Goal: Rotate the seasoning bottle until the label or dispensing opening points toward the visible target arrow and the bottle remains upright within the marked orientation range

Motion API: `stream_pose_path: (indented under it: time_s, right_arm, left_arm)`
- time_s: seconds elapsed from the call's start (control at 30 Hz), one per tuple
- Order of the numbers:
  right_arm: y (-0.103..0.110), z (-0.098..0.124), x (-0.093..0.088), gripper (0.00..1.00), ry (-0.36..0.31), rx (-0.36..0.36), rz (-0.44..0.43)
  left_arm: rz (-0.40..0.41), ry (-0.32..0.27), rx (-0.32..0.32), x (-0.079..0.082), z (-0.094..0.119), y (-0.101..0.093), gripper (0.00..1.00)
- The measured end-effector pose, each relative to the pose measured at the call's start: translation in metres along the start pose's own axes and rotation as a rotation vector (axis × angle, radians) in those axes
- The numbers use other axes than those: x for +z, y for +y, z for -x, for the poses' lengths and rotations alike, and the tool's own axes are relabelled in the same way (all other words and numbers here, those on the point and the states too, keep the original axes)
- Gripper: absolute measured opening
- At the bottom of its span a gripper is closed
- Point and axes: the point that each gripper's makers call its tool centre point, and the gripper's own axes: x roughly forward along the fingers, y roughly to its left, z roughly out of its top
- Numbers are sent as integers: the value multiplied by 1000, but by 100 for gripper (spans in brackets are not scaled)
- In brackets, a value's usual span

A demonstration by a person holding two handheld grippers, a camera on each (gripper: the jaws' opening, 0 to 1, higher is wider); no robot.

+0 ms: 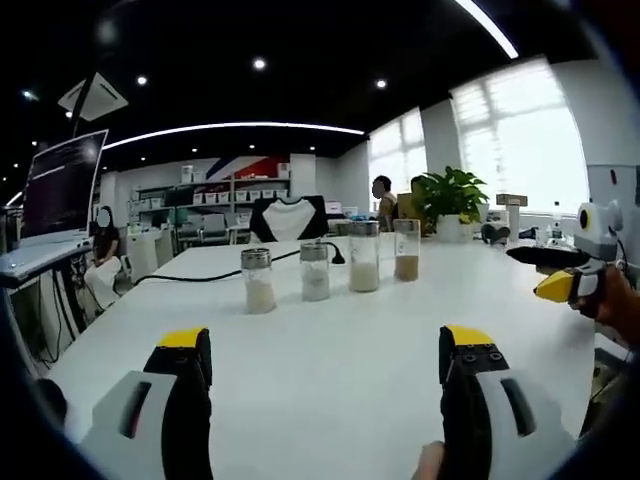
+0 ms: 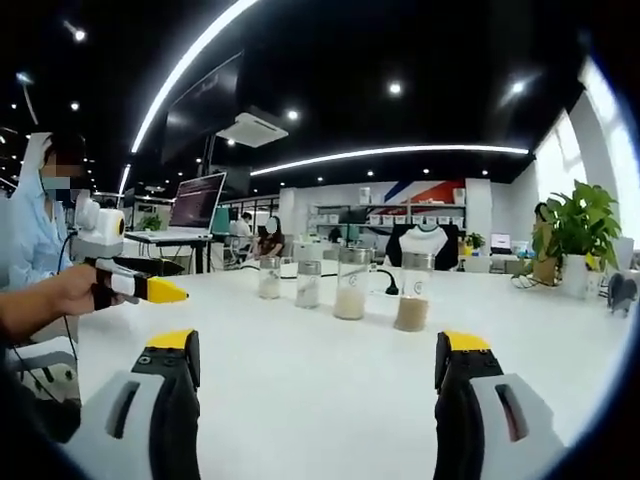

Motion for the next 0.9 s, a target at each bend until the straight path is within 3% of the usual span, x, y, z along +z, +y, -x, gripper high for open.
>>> stream_pose_path:
  time_s: [0.27,0.47,0.9]
  right_arm:
    - [-3,1,-1,99,1,-4,6]
    - [2,1,2,99,-23,23,-10]
    - [5,0,3,99,-27,38,8]
  left_arm:
    - [-24,17,-15,0,-13,6,100]
    - [-3,-26,-10,7,-20,13,100]
    - [-10,-14,26,7,-40,30,100]
